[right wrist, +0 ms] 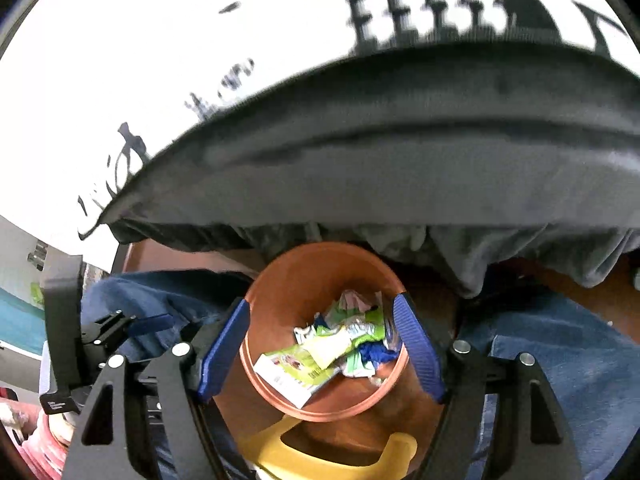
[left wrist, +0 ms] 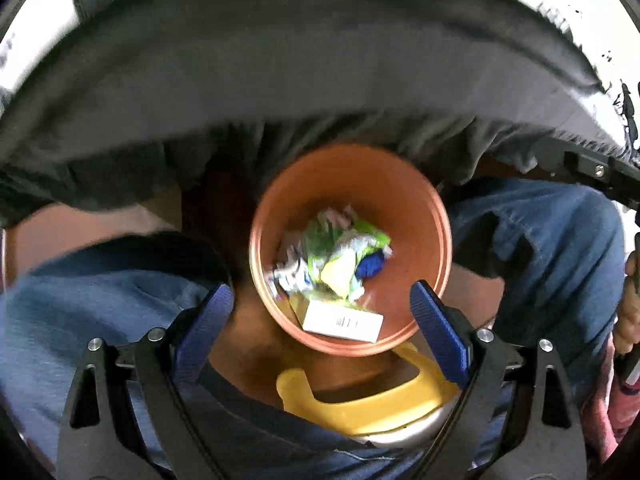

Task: Collect trash
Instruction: 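Reach to the bed and grasp the red toy block with the left tool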

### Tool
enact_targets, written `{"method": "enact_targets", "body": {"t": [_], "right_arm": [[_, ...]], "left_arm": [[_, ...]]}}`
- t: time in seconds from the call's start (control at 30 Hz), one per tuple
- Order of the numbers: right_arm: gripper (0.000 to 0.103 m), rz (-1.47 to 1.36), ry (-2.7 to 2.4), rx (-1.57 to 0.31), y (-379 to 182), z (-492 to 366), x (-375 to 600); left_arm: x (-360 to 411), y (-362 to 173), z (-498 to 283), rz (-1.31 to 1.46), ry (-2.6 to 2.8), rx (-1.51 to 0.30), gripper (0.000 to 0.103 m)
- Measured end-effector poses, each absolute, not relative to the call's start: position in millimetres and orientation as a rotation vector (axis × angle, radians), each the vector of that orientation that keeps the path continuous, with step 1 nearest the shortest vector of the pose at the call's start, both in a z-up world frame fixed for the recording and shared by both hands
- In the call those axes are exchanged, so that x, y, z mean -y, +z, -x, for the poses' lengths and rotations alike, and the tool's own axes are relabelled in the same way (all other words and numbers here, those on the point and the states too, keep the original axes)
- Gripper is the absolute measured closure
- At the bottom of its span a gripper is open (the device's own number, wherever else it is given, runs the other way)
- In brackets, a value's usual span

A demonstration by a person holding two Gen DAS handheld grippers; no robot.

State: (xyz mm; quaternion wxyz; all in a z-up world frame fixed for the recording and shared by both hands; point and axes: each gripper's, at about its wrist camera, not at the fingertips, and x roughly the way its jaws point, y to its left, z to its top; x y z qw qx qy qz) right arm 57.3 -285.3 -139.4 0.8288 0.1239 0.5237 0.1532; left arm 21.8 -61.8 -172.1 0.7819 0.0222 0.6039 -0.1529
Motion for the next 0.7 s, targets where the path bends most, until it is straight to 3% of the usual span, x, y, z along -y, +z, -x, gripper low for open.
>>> {"method": "enact_targets", "body": {"t": [0.4, 0.7], "right_arm": [[0.016, -0.218, 0.339, -0.885, -51.3, -69.3, 294.1], [0.015, -0.241, 0.333, -0.869, -43.8, -98.3, 306.0]], "left_arm": [[48.8, -53.8, -70.0, 0.001, -0.335, -1.015, 0.011], [48.6, -9.3, -208.6, 0.134, -0.302, -0.925, 0.011]]}}
